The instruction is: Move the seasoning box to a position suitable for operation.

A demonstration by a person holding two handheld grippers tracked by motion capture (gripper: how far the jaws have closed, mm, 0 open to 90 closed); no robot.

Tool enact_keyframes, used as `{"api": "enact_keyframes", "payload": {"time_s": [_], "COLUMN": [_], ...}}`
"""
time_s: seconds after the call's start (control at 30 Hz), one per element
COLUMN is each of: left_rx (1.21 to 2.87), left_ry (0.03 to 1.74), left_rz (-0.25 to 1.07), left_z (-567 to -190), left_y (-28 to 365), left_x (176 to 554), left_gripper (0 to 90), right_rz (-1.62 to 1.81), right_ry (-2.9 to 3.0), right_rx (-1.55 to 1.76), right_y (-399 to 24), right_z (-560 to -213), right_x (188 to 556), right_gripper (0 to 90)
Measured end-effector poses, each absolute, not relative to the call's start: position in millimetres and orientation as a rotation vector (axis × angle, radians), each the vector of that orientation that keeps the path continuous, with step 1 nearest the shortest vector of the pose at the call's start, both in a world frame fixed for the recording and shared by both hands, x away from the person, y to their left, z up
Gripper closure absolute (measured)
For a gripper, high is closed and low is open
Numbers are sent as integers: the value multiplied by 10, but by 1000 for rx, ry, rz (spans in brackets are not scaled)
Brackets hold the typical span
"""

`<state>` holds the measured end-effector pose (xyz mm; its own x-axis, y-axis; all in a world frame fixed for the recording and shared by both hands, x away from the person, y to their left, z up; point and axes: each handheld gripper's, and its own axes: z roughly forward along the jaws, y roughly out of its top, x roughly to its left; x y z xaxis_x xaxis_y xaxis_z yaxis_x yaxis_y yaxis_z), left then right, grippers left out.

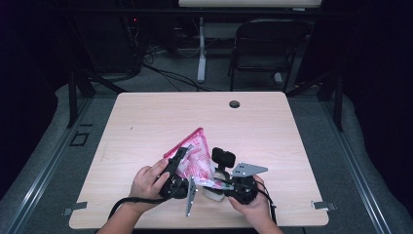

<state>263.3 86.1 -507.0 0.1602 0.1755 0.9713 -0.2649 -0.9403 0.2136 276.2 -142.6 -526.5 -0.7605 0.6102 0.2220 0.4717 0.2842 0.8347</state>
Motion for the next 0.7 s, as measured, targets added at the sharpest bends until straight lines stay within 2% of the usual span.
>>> {"api": "enact_keyframes", "payload": {"time_s": [0.7], "left_rx": [2106], "left_ry": [-92], "left_rz": [1847], "left_z": [-5050], "left_y": [855], "left_x": [2619], "left_gripper": [660], "right_rz": [1487], "right_ry": [2396], "right_rx": [1027], "right_y": [-1425], "right_z": [-5270], "right_x": [2765], "right_gripper": [889]}}
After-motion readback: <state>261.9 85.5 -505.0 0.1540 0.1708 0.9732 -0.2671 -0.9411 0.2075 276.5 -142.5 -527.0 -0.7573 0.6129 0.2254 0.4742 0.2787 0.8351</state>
